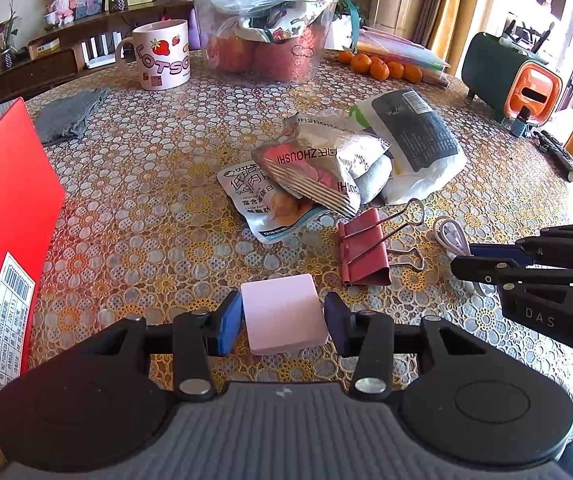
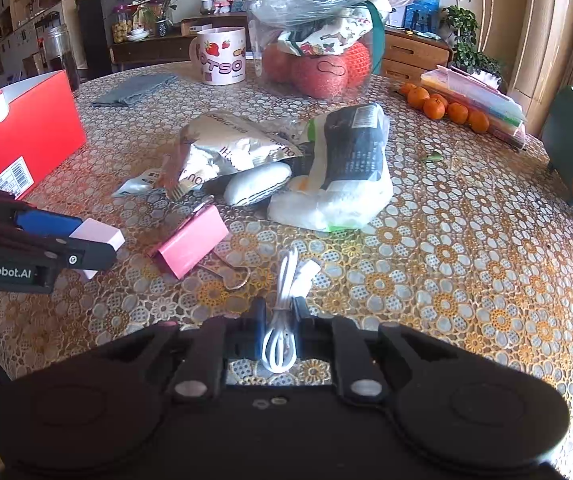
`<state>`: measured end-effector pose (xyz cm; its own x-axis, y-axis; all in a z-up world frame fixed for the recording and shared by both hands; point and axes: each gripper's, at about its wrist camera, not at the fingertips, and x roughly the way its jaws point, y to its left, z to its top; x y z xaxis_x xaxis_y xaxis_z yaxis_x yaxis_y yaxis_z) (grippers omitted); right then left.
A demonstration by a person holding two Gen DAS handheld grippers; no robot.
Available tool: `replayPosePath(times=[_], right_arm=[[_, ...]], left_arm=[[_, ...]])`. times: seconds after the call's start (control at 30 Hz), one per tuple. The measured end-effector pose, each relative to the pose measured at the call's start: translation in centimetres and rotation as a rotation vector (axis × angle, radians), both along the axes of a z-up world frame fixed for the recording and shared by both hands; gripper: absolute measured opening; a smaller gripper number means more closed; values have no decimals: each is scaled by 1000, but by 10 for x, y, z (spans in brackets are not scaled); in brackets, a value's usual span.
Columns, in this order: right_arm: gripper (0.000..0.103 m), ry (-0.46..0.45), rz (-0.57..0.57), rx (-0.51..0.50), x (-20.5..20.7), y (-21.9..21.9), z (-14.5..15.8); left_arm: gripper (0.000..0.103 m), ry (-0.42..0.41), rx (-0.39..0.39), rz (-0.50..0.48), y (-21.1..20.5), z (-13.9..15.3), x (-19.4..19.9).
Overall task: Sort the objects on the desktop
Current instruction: 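Carry pink pad in left tool and white cable in right tool to shoebox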
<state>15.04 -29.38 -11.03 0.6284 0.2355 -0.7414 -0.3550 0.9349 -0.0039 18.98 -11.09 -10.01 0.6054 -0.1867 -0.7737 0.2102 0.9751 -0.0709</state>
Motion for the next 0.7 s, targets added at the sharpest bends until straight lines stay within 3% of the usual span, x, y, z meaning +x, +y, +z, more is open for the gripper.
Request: replayPosePath(times=[0.7], right_arm=[[11, -71, -14, 56, -35, 2, 55]], left_arm=[[44, -47, -34, -33, 8, 42, -25]])
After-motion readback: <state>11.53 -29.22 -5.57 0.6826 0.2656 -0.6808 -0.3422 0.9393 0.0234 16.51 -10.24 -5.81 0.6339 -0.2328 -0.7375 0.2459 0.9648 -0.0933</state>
